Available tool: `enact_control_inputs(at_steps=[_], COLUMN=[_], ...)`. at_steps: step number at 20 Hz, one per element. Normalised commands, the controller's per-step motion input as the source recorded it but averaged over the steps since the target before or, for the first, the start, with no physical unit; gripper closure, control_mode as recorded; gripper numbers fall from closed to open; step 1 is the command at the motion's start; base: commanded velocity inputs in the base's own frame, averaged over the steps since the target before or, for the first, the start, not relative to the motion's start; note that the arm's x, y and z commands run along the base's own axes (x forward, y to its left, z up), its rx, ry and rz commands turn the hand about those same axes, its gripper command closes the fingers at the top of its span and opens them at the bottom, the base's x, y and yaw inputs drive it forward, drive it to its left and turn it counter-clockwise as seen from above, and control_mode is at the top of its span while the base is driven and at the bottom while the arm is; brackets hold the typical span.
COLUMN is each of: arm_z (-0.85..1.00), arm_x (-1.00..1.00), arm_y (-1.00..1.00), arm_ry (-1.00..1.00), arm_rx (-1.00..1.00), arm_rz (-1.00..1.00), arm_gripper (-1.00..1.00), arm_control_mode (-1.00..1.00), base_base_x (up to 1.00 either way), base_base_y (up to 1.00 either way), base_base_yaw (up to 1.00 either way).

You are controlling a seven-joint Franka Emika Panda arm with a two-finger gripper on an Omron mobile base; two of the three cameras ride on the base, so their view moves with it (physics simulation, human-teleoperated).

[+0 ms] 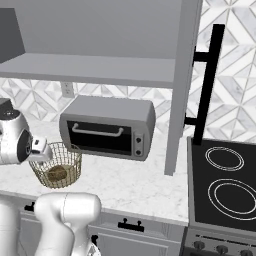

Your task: Open the cabinet, pick up the bread from the cabinet and place it in the basket. Then move the basket to the dining counter.

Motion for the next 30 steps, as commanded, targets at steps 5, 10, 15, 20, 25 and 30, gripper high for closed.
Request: enact_control_inputs(at_steps=[5, 10, 15, 20, 25, 30], arm_z=[-0.13, -0.29, -0.36, -0.03, -0.04, -0.11], arm_x=[0.45, 0.80, 0.21, -0.11, -0.18, -0.45], arm_y=[0.33, 0.01, -0.04, 0.00, 0.00, 0.00], arm_ry=[-0.01, 0.10, 0.09, 0.05, 0.02, 0.01], arm_rx=[-0.22, -0.18, -0.09, 0.00, 0.00, 0.00], arm_rz=[0.17, 0.11, 0.10, 0.08, 0.04, 0.05], arm_gripper=[-1.00, -1.00, -1.00, -1.00, -1.00, -1.00], arm_control_mode=[-1.00, -1.00, -1.00, -1.00, -1.00, -1.00], base_base_x=[0.00, 0.00, 0.00, 0.00, 0.00, 0.00], base_base_y=[0.00, 0.00, 0.00, 0.00, 0.00, 0.00], base_base_yaw=[0.00, 0.00, 0.00, 0.00, 0.00, 0.00])
